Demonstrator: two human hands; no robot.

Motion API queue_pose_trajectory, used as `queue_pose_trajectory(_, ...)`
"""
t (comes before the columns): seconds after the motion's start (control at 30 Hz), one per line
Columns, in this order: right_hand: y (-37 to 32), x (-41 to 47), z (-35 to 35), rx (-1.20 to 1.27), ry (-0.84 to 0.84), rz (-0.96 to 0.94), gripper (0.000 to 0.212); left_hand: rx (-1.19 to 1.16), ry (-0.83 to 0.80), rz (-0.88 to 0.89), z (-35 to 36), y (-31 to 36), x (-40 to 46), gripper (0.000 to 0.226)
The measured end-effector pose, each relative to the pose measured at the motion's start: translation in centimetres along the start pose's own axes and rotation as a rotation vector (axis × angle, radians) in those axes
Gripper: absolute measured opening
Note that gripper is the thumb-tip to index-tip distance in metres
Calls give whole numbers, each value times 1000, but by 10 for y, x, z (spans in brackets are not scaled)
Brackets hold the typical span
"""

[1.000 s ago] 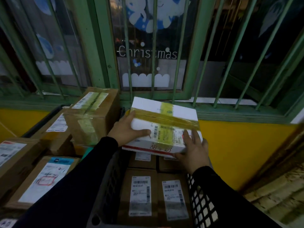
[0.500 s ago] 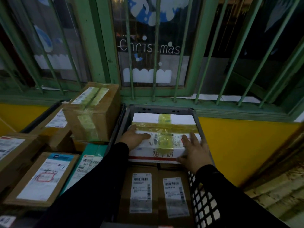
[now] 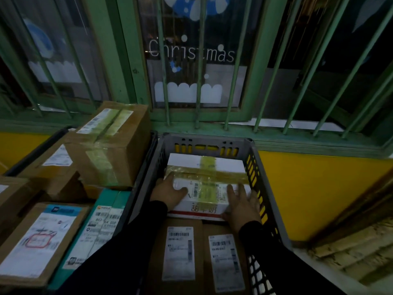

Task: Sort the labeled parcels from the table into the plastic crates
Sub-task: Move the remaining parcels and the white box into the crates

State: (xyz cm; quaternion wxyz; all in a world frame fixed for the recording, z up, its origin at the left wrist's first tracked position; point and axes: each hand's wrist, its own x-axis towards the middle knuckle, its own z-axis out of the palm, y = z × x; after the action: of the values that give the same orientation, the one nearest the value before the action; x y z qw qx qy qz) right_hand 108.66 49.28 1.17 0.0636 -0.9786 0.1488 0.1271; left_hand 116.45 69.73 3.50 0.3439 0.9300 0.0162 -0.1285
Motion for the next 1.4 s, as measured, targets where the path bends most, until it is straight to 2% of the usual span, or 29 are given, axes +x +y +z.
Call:
queue_pose_trajectory(0.2, -2, 5, 9, -144, 38, -30, 77, 193, -13, 88, 6, -1, -2, 78)
queue_pose_trajectory(0.4, -3, 8, 9, -94, 21, -22, 77, 207, -45, 87, 3, 0, 0, 83)
queue_pose_trajectory(0.57, -5, 10, 9, -99, 45, -37, 79, 497, -48, 152, 13, -7, -2, 75)
queue_pose_trajectory(0.63, -4, 11, 9, -86, 53, -36, 83, 603, -60, 230, 18, -7, -2, 82)
queue_pose_trajectory(0.73, -6, 14, 11, -84, 21, -27, 85, 729, -166, 292, 23, -9, 0, 97)
queue_pose_trajectory(0.9, -7, 23, 15, -76, -17, -51, 83, 819, -114, 303, 30, -21, 3, 78)
queue_pose_trajectory(1.03, -4, 24, 14, -94, -14, -81, 83, 809, -83, 300, 35, -23, 2, 76)
queue_pose_trajectory(1.23, -6, 14, 3, -142, -66, -100, 81, 863, -138, 242, 23, -6, -14, 68)
queue_pose_trajectory(1.33, -12, 0, -6, -97, -4, -186, 75, 908, -20, 471, 12, 9, -40, 44)
queue_pose_trajectory(1.37, -14, -5, -9, -85, 41, -221, 71, 864, -18, 554, 15, 12, -49, 37)
queue_pose_trajectory(1.4, -16, -8, -12, -56, 89, -257, 66, 826, -104, 593, 16, 16, -63, 35)
